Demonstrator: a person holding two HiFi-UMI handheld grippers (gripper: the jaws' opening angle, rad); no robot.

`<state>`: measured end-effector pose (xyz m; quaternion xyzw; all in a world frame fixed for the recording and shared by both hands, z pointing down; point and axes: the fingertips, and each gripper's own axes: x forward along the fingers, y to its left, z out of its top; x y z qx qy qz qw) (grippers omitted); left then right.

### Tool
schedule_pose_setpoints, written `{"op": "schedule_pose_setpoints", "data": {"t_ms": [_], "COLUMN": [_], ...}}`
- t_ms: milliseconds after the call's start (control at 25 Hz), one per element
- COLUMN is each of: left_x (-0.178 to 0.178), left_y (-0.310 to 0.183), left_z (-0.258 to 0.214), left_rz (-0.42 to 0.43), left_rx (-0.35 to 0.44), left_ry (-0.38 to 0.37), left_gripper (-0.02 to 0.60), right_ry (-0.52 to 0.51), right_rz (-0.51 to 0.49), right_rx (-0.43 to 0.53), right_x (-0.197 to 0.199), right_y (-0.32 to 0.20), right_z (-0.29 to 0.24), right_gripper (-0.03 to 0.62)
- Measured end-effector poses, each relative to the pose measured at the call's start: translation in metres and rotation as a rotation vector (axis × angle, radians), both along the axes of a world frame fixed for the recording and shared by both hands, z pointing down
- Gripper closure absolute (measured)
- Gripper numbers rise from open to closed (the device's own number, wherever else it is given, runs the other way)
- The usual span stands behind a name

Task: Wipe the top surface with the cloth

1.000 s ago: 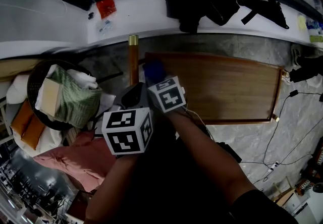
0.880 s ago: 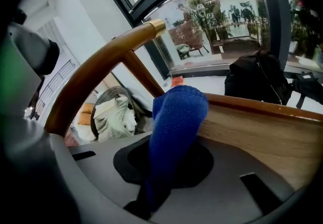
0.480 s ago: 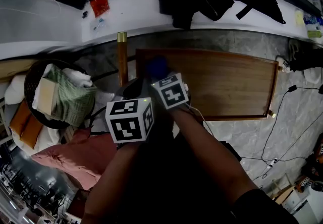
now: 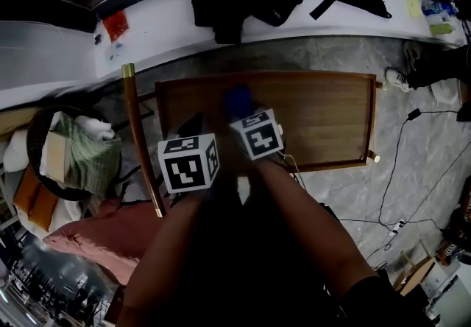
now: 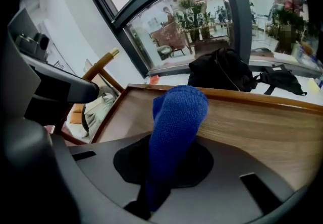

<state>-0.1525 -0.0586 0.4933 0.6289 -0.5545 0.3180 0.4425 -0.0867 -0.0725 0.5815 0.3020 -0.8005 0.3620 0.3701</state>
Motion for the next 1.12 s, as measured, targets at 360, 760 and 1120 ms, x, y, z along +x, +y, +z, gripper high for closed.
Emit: {"op": "schedule_pose_setpoints", "data": {"t_ms": [360, 760, 1120], "left_x": [0.080, 0.164, 0.229], "left_y": [-0.009, -0.031, -0.039], "left_z": [0.021, 0.027, 0.031], "left_rz": [0.030, 0.124, 0.196], "left_rx": [-0.005, 0.022, 0.015], "left_ry": [0.009, 0.043, 0.089], "left_gripper": [0.572, 0.572, 0.572], "right_ry": [0.041, 0.094, 0.176], "right_rz": [0.075, 0.188, 0.279], "right_rx": [0.019, 0.028, 0.045], "right_x": [0.107, 0.208, 0.307], "right_y": [-0.018, -0.037, -0.049], "right_z": [-0.003, -0.009, -0.013], "right_gripper": [0.546, 0.546, 0.546]}}
